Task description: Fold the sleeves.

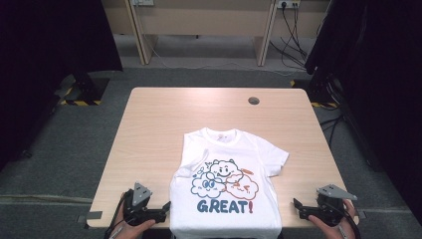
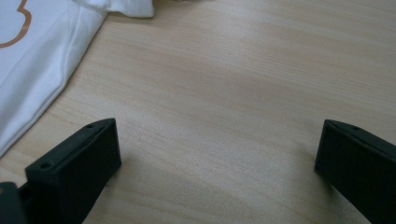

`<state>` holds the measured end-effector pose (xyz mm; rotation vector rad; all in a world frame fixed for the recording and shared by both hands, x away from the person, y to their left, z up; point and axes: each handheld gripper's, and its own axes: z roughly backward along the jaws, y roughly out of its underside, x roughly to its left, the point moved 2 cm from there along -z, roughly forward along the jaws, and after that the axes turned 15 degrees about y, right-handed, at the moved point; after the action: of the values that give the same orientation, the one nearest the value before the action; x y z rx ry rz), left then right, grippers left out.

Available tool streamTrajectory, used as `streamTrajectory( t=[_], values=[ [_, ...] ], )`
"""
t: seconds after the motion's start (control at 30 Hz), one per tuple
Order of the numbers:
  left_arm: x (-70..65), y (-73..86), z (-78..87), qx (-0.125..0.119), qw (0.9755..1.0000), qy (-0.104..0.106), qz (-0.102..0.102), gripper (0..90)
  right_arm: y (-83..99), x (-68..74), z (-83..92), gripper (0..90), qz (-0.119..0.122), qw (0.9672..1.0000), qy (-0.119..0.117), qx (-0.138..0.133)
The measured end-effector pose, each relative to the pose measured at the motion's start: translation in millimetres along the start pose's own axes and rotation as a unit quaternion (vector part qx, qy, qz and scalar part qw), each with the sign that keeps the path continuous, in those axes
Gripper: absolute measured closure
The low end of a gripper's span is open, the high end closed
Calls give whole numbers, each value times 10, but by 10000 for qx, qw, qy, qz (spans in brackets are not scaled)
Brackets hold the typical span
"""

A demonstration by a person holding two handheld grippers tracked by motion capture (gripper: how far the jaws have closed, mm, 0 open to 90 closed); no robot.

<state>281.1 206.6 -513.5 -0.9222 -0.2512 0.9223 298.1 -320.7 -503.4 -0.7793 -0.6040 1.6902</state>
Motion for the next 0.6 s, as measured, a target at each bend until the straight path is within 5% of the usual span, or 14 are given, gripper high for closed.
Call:
streamTrajectory(
  t=[0.6],
  values=[
    [-5, 50, 20, -70, 10000, -21, -16, 2, 1, 2, 0, 2, 2, 10000, -1, -5]
  ],
)
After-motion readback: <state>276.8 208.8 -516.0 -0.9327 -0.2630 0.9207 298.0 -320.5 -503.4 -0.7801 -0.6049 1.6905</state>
